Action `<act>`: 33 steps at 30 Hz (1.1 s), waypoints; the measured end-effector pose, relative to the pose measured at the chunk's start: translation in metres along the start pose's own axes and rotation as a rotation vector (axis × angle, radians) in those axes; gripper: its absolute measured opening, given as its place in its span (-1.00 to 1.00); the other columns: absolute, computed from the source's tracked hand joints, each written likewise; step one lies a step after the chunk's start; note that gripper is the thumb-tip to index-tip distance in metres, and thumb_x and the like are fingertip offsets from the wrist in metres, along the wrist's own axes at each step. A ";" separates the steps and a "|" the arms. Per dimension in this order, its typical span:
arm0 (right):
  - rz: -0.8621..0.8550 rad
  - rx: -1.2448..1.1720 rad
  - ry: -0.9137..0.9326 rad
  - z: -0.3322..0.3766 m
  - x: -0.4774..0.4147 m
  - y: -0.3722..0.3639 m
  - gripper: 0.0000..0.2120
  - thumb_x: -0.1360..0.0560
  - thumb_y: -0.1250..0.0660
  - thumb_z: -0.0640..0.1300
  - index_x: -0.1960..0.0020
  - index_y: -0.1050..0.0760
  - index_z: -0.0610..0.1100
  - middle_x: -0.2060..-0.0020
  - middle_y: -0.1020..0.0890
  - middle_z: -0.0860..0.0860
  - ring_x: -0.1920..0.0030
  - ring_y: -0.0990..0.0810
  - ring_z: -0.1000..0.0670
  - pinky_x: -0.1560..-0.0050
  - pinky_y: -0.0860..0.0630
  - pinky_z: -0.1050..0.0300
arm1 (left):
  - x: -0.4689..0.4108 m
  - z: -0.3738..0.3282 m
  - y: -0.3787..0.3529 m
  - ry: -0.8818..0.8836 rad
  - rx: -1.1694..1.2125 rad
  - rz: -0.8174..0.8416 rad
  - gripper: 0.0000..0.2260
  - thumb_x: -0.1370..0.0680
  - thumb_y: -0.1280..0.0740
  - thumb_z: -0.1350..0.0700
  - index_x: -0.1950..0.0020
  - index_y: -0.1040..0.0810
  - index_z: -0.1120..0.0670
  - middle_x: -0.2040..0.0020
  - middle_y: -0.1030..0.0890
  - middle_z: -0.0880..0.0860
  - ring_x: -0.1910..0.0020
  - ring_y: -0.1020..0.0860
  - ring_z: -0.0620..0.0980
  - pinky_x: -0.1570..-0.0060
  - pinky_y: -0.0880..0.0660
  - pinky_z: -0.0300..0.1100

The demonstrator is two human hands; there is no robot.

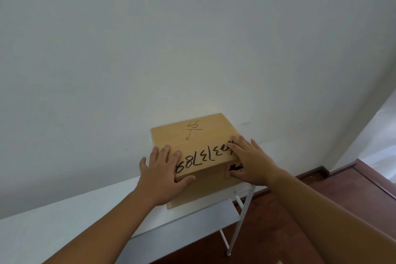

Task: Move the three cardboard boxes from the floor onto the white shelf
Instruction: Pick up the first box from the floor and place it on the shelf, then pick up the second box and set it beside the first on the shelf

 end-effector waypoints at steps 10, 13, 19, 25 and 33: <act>-0.360 -0.574 -0.340 -0.039 0.087 0.021 -0.51 -0.58 -0.35 0.23 -0.38 -0.56 -0.04 -0.28 -0.63 0.07 -0.27 -0.58 0.07 -0.32 -0.55 -0.04 | -0.018 -0.104 0.020 -0.466 0.276 -0.146 -0.49 -0.62 -0.21 -0.19 -0.49 -0.48 0.04 -0.50 -0.49 0.05 -0.53 -0.35 0.08 -0.48 -0.35 0.15; -0.407 -0.713 -0.515 -0.065 0.137 0.019 -0.62 -0.59 -0.41 0.13 -0.33 -0.60 -0.02 -0.12 -0.68 0.13 -0.11 -0.64 0.19 -0.19 -0.61 0.05 | -0.020 -0.158 0.010 -0.550 0.412 -0.057 -0.54 -0.62 -0.27 -0.14 -0.47 -0.49 0.04 -0.38 -0.57 0.03 -0.34 -0.49 0.00 -0.34 -0.46 0.07; -0.466 -0.728 -0.715 -0.108 0.258 0.006 -0.57 -0.54 -0.44 0.19 -0.35 -0.59 0.06 -0.01 -0.71 0.16 0.08 -0.67 0.25 -0.05 -0.59 0.20 | -0.006 -0.252 -0.043 -0.537 0.707 0.236 -0.39 -0.56 -0.37 -0.24 -0.58 -0.31 -0.15 -0.49 -0.47 -0.06 -0.37 -0.50 -0.07 -0.30 -0.53 -0.02; -0.510 -0.743 -0.884 -0.139 0.387 -0.036 -0.47 -0.49 -0.42 0.32 -0.39 -0.55 0.14 -0.05 -0.70 0.16 0.02 -0.69 0.18 -0.06 -0.62 0.19 | 0.033 -0.356 -0.110 -0.612 0.785 0.423 -0.41 -0.56 -0.33 -0.27 -0.56 -0.35 -0.13 -0.45 -0.52 -0.03 -0.33 -0.56 -0.05 -0.25 -0.55 -0.09; -0.519 -0.759 -1.147 -0.170 0.570 -0.167 -0.38 -0.48 -0.37 0.41 -0.45 -0.50 0.15 -0.11 -0.69 0.16 -0.05 -0.68 0.18 -0.11 -0.65 0.11 | 0.114 -0.487 -0.279 -0.716 0.785 0.677 -0.29 -0.47 -0.28 -0.42 -0.54 -0.41 -0.10 -0.42 -0.55 0.01 -0.32 -0.57 -0.04 -0.27 -0.56 -0.04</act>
Point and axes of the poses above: each hand's wrist, its own x-axis away from the middle knuckle, its own y-axis out of the back of the hand, z = x × y, the point moved 3 cm from there along -x, towards the middle knuckle
